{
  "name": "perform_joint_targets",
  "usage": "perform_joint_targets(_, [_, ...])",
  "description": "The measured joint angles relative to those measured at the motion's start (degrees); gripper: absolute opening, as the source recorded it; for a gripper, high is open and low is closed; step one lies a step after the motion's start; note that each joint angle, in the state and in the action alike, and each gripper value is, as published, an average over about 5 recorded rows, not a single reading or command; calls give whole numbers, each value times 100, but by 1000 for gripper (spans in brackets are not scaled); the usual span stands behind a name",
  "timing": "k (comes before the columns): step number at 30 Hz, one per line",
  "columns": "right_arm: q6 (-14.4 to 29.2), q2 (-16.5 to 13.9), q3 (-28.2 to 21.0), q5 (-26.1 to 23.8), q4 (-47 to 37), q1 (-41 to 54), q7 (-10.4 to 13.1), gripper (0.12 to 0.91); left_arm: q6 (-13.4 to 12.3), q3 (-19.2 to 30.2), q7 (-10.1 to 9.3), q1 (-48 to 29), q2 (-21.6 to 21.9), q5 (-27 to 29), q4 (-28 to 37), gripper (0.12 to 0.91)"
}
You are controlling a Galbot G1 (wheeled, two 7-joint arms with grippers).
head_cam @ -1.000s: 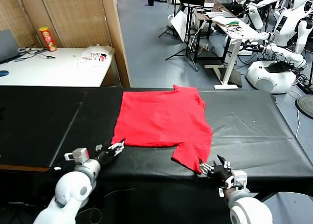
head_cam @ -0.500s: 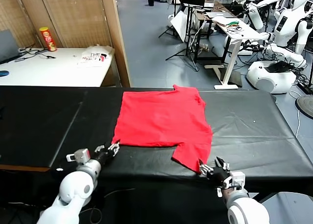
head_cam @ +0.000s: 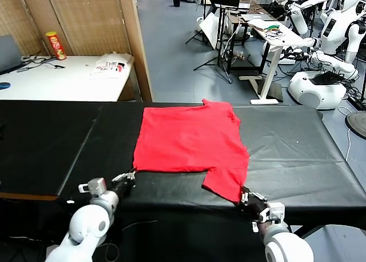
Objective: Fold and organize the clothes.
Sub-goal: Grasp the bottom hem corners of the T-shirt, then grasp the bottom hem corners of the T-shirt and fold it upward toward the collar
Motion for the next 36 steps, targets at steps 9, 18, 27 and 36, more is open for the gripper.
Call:
perform_joint_targets(9, [379,-103,244,173,456,-283,-93,123,15,-270,-119,702,45,-49,-919,125])
perform_joint_targets(18, [1292,-397,91,489,-488,662,-152,123,-377,-307,-60,863,-164,199,-1368,125])
perform_joint_targets(27, [1654,-694,-256,480,-1739,1848,-167,123,-685,-274,-98,144,-358,479,-866,125])
perform_joint_targets(36, [1741,-688,-602,374,-2813,2692,-240,123,-746,-81,-51,-391,-413,874,-218,125])
